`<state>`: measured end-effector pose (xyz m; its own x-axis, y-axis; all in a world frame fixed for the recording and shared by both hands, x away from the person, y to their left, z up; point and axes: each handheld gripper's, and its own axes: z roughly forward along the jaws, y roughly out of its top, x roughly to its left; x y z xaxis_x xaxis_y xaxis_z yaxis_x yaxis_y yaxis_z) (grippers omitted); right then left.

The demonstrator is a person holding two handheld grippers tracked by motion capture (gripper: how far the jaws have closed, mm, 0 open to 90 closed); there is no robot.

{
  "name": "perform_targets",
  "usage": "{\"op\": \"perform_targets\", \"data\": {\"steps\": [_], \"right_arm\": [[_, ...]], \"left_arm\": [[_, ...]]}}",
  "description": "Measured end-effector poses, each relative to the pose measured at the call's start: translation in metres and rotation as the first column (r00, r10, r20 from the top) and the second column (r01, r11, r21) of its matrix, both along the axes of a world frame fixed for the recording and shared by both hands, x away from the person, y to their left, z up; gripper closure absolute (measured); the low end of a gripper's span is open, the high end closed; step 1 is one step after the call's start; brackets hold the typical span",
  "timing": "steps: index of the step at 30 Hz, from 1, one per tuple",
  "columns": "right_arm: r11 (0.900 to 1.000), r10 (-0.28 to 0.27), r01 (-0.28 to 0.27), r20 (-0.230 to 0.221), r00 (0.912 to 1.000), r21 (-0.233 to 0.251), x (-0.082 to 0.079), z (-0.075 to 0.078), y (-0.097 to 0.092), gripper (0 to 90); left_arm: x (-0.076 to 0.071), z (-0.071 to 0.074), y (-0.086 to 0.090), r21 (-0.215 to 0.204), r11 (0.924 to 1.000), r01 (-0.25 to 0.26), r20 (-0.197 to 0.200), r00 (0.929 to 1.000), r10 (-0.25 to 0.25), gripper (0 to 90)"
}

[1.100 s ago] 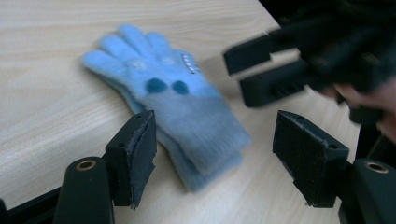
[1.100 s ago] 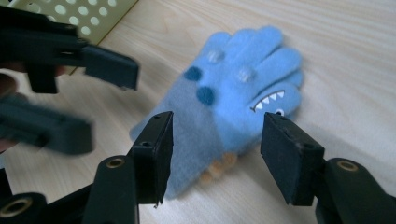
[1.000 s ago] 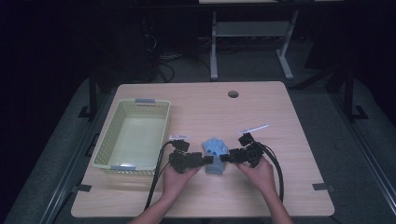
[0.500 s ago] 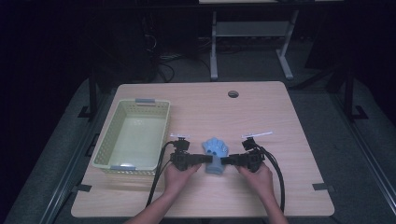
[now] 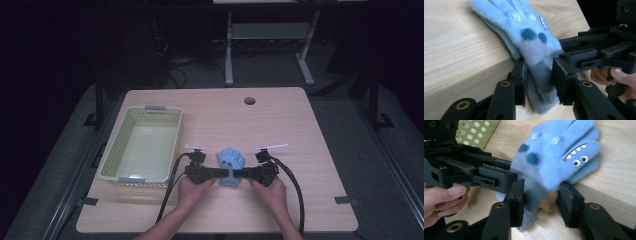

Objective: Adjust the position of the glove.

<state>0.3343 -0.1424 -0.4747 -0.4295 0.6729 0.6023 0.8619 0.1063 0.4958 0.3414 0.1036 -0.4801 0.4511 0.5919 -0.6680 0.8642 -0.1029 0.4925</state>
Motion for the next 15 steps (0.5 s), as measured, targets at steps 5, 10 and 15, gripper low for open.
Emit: {"op": "perform_targets", "data": {"steps": [5,10,15], "right_arm": [[0.9986,-0.015,0.015,-0.005,0.9999,0.051,-0.0017,-0.0062,-0.0007,66.9],[0.9982,-0.004,0.003,0.008,1.0,0.06,-0.0017,-0.0065,-0.0006,73.2],[0.9985,0.027,-0.028,0.03,0.9992,0.048,-0.0012,-0.002,-0.001,75.4]], "left_arm": [[0.0022,-0.0041,0.0011,-0.04,0.9992,0.006,-0.016,0.9998,-0.006,70.3],[0.0027,-0.0052,0.0005,-0.058,0.9983,0.01,-0.023,0.9997,-0.011,74.0],[0.0043,-0.0066,0.0022,-0.078,0.9968,0.021,-0.026,0.9994,-0.023,76.8]]}}
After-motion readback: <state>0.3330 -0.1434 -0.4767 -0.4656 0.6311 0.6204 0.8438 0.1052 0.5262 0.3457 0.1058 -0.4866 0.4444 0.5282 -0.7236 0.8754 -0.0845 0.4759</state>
